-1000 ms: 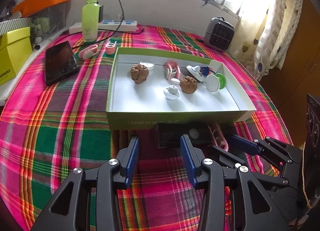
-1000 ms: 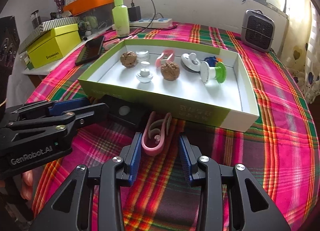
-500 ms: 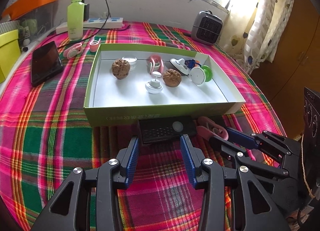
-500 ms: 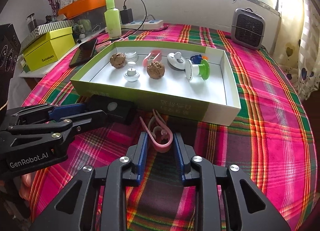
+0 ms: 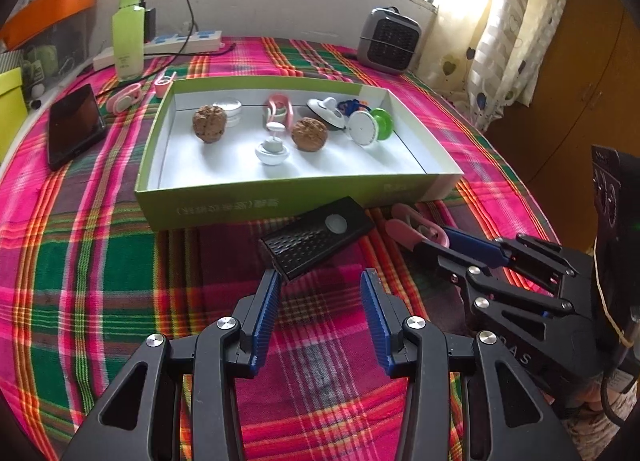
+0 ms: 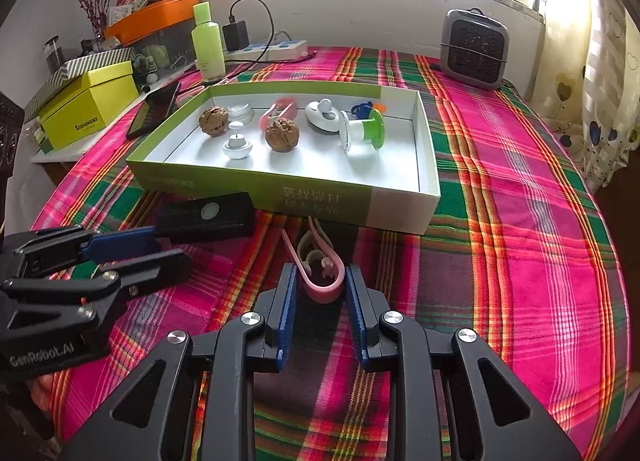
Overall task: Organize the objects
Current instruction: 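Lower the right gripper onto the pink clip and close it, then close the left gripper on the black remote while the right gripper holds the pink clip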
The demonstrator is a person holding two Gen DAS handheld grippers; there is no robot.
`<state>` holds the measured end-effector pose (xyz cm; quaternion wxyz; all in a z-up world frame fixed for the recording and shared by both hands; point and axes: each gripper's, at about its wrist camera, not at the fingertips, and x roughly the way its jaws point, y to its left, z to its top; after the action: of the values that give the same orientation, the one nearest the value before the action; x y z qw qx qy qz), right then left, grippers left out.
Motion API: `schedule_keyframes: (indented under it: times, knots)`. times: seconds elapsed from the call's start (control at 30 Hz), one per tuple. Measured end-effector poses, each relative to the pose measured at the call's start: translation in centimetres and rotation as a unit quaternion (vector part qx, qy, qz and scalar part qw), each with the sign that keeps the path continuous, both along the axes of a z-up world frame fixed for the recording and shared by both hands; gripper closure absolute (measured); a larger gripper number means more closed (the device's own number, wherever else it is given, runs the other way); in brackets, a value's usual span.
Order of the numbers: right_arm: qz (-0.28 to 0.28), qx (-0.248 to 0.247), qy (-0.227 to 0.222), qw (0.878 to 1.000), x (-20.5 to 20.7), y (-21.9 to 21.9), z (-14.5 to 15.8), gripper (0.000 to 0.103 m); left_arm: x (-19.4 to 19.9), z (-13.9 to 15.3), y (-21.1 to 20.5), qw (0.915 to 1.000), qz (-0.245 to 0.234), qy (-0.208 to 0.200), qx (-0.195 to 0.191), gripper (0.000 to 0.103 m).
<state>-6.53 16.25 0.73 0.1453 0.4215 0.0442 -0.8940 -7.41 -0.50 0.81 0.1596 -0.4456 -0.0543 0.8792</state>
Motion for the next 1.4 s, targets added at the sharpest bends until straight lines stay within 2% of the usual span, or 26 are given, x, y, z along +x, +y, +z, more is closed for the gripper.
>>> schedule_keyframes:
  times: [0.23,0.43,0.53,0.83,1.1,1.23,1.4]
  knots:
    - [-0.001,-0.001,-0.003,1.000,-0.1,0.1,-0.1,0.077,0.7,0.3,1.0,0.9997,-0.026,0.002,-0.004,0.063]
    - [-0.001,-0.003,-0.008,1.000,-0.1,0.5,-0.2,0.078,0.6,1.5,0.2,0.9991,-0.018,0.032,-0.022,0.063]
    - [0.001,-0.004,-0.009,1.000,-0.1,0.6,-0.2,0.078,-0.3,1.4,0.0,0.9989,-0.013,0.032,-0.033,0.063]
    - [0.008,-0.012,-0.013,1.000,-0.3,1.0,-0.2,0.077,-1.9,0.6,1.3,0.9975,-0.038,0.023,-0.055,0.062]
    - [0.014,-0.010,-0.013,1.000,-0.3,1.1,-0.2,0.077,-2.6,0.3,2.3,0.9964,-0.054,0.020,-0.063,0.056]
    - [0.016,-0.014,-0.014,1.000,-0.4,1.2,-0.2,0.077,-2.6,0.3,2.7,0.9941,-0.064,0.030,-0.082,0.055]
    - [0.016,-0.016,-0.015,1.000,-0.4,1.4,-0.2,0.077,-2.2,0.1,2.5,0.9954,-0.071,0.014,-0.063,0.055]
